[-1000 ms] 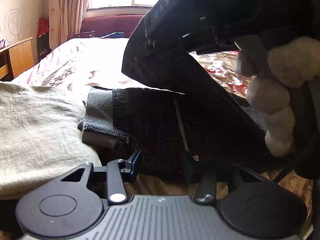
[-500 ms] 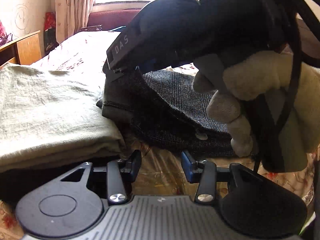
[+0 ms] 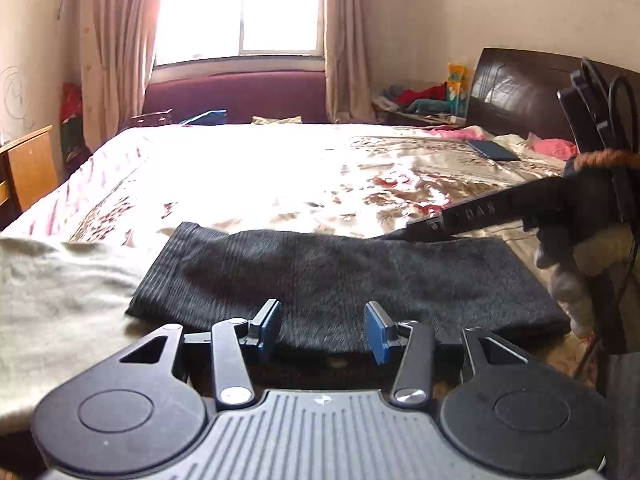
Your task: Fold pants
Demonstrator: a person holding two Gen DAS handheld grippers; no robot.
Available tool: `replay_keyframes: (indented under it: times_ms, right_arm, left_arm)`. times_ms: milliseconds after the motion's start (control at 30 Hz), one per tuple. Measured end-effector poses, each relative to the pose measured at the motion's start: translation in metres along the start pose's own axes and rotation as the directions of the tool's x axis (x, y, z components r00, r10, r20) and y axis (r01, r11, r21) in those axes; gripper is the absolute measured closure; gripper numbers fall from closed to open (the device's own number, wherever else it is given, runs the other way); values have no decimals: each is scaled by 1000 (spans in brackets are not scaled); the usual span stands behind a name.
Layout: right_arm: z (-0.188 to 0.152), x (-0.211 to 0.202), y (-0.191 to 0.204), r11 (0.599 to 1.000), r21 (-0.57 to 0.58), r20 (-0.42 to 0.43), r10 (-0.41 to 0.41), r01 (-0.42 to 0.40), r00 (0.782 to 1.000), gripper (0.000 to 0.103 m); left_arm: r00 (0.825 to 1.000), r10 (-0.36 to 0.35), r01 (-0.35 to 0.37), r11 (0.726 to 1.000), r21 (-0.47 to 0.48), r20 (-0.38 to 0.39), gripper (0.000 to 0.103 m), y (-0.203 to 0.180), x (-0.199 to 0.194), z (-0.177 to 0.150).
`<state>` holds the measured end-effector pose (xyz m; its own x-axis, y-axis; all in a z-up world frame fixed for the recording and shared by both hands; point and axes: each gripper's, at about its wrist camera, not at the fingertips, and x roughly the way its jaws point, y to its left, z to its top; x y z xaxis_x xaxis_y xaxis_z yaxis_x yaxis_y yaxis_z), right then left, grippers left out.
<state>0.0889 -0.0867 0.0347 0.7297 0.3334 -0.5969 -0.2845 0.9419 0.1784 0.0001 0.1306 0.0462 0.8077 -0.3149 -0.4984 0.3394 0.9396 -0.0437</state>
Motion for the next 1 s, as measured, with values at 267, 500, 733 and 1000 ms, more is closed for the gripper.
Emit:
replay_keyframes:
  times_ms: [267, 500, 733, 1000]
  right_arm:
    - [-36, 8, -105, 967, 237, -119, -72, 99, 990, 62]
    - [-49, -47, -158, 903, 410, -35, -122, 125, 992, 58]
    - [-78, -47, -204, 769, 635, -9, 106, -76, 994, 58]
    - [-69, -8, -220, 737, 647, -1, 255, -194, 967, 56]
  left_arm:
    - [965, -55, 43, 998, -54, -255, 37, 6, 83, 5]
    - [965, 4, 12, 998, 59, -263, 36, -19, 73, 8]
    - [961, -103, 147, 976, 161, -256, 36, -81, 80, 18]
    - [922, -247, 333, 899, 284, -299, 35, -161, 77, 5]
